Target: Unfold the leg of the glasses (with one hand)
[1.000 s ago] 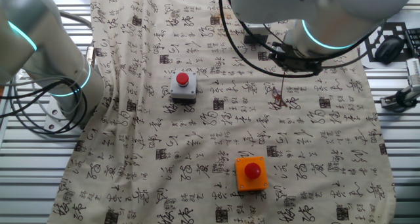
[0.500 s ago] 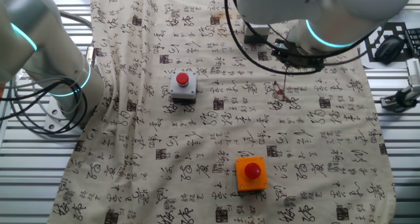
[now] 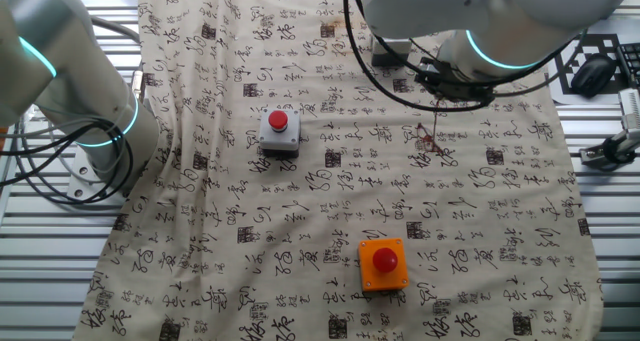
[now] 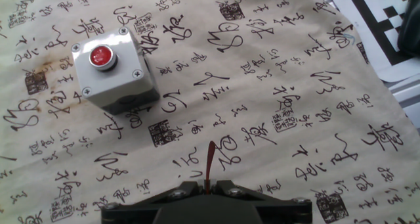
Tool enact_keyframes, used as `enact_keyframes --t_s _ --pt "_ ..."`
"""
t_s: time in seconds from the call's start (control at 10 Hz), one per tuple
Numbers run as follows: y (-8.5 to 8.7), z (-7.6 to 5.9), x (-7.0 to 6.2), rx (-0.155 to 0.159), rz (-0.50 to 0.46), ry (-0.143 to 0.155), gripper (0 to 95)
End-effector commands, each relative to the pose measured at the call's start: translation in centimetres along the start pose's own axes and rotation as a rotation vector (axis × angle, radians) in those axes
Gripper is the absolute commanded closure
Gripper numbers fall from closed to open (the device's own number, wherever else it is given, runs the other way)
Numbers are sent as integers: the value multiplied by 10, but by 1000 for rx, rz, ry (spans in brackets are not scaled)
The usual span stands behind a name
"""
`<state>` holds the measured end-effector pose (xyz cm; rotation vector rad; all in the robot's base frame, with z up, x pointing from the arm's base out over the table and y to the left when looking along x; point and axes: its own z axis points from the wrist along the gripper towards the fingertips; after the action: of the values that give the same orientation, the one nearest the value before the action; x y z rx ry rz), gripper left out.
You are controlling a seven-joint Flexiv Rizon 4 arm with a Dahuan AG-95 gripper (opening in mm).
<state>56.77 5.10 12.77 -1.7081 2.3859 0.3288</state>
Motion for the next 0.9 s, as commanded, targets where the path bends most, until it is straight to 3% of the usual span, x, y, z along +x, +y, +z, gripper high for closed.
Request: enact_keyframes --t_s 0.1,0.9 --pt "1 -5 4 -1 -2 0 950" --pt "2 -8 10 -10 0 -24 950"
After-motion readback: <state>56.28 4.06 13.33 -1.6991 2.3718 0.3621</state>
